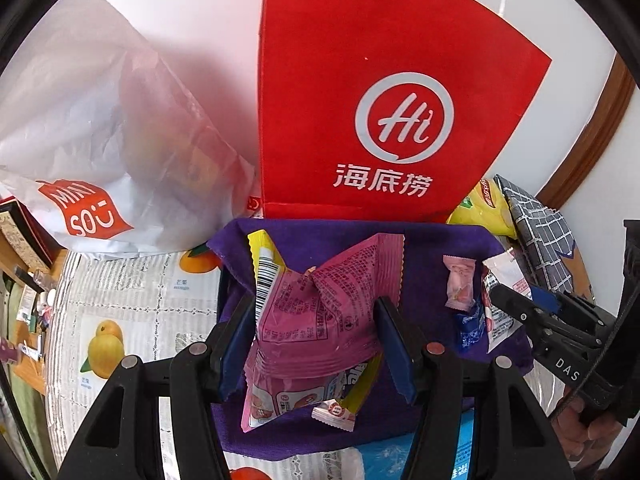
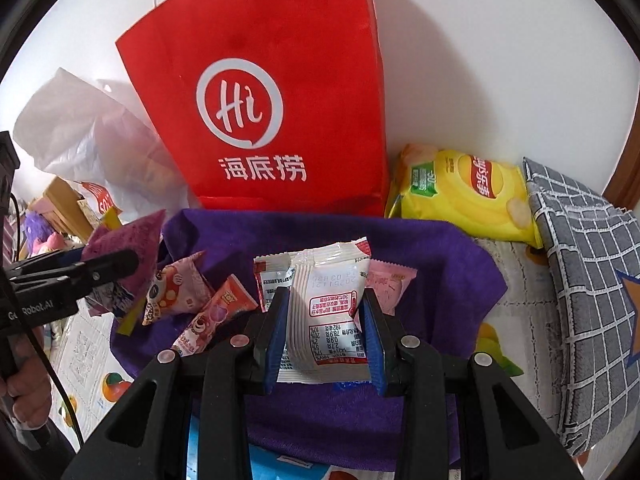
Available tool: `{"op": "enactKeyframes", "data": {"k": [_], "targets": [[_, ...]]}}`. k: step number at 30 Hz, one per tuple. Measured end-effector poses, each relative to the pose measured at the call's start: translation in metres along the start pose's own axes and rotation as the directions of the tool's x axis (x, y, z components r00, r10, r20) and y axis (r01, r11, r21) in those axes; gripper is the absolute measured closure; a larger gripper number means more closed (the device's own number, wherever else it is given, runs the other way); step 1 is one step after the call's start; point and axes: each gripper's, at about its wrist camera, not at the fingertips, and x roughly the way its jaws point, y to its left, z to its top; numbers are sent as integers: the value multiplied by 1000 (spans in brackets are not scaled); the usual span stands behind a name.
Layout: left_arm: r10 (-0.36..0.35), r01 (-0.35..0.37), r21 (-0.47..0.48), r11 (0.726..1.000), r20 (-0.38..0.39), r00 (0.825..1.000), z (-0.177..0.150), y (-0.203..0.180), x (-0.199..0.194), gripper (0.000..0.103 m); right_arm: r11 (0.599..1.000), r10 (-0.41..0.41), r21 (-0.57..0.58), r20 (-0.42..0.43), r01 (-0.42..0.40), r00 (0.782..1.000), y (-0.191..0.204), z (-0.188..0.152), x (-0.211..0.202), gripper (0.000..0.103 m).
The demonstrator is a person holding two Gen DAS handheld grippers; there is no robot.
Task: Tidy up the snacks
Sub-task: 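Carry the pink bag in the left and white packet in the right over the towel, then open the right gripper onto the towel while the left releases the pink bag beside it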
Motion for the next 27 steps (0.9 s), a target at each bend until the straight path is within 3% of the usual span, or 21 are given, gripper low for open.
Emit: {"op": "enactKeyframes", "data": {"k": [12, 27], "targets": [[9, -9, -51, 999, 0, 1000, 2, 19, -2, 45, 999, -32, 41, -5, 32, 999, -23, 0, -5, 68], [-17, 16, -41, 999, -24, 1000, 0, 15, 3, 45, 999, -8, -34, -88, 5, 996, 2, -8, 18, 68]]}}
